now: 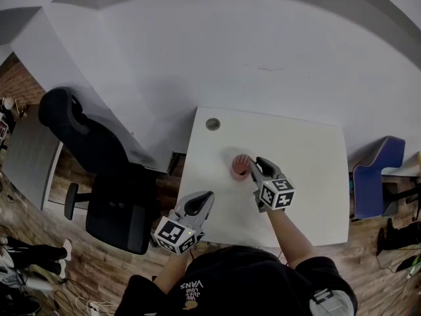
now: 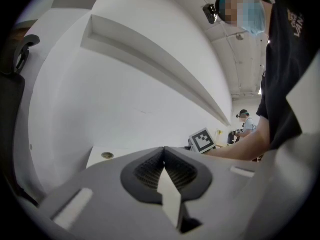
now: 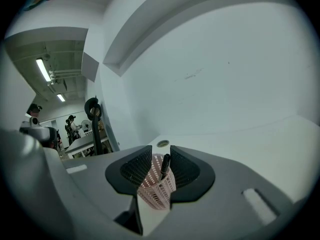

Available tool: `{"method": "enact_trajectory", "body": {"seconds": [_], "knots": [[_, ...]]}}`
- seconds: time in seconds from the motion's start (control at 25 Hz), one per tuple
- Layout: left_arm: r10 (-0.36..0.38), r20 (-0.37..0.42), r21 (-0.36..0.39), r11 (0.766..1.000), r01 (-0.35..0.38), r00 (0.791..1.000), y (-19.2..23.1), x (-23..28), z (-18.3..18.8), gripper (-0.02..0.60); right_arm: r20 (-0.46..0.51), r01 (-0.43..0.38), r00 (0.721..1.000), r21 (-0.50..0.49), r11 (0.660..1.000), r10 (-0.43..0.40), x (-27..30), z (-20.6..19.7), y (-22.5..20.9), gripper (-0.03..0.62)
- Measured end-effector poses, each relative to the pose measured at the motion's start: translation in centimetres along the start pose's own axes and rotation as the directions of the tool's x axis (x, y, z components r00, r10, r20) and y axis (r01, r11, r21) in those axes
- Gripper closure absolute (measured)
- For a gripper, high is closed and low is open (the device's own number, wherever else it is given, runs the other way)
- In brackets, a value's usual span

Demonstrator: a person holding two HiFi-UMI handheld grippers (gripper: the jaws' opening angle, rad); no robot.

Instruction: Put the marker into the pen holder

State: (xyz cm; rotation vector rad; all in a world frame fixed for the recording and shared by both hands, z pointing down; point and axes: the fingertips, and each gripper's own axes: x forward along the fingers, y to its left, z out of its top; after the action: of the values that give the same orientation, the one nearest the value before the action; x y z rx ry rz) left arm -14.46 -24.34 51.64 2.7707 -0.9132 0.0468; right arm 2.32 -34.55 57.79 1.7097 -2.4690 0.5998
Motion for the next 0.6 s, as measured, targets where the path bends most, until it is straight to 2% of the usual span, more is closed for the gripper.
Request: {"method": "enact_trajectory", "body": {"seconds": [0.6], "knots": [[0.012, 0.011, 0.006, 1.0, -0.012, 1.0, -1.3, 0.9, 0.4, 0.528, 0.06, -0.027, 0.998, 0.026, 0.999, 0.026, -2.1, 2.0, -0.3, 0.503]]}}
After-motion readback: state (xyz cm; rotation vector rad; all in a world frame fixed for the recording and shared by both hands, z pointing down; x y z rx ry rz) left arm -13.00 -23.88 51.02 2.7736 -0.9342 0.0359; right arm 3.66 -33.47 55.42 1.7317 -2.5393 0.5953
